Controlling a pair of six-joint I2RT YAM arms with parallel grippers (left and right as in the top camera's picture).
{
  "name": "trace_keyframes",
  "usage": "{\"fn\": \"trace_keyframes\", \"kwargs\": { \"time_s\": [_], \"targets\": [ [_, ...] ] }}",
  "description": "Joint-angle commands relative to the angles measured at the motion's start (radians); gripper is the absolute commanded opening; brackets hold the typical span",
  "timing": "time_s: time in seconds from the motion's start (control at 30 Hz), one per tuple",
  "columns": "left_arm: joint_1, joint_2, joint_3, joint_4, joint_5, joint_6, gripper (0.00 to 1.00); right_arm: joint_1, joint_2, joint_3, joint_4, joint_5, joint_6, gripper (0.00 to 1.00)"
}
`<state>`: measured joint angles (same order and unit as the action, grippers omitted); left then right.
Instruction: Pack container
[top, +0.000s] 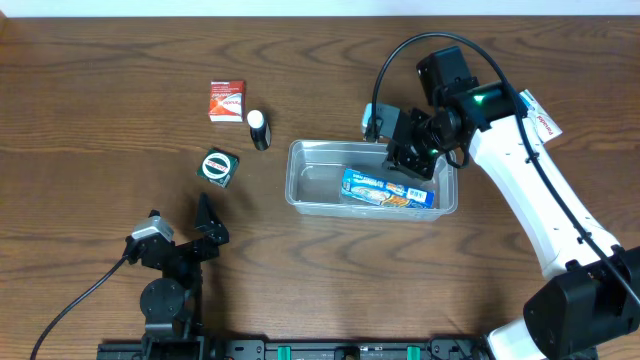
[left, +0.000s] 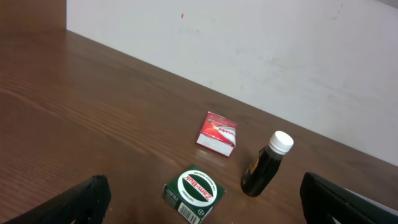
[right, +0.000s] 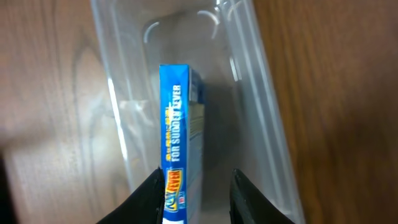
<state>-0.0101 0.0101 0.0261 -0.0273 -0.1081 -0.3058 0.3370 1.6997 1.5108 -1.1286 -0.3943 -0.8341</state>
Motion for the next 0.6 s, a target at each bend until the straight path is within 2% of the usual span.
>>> {"fn": "trace_keyframes", "kwargs": {
  "time_s": [0.0,0.2,0.57],
  "targets": [
    [0.004,-0.006,-0.022,-0.036,-0.012,0.018,0.98,0.004,0.002,-0.028,-0.009,-0.033,0.035,0.34],
    [0.004,-0.006,-0.022,-0.036,-0.012,0.017,0.98,0.004,0.002,-0.084,0.001,-0.027,0.055,0.38],
    [0.004,-0.006,-0.022,-0.036,-0.012,0.017,0.98,0.002,0.002,-0.182,0.025,-0.009,0.09,0.36]
  ]
}}
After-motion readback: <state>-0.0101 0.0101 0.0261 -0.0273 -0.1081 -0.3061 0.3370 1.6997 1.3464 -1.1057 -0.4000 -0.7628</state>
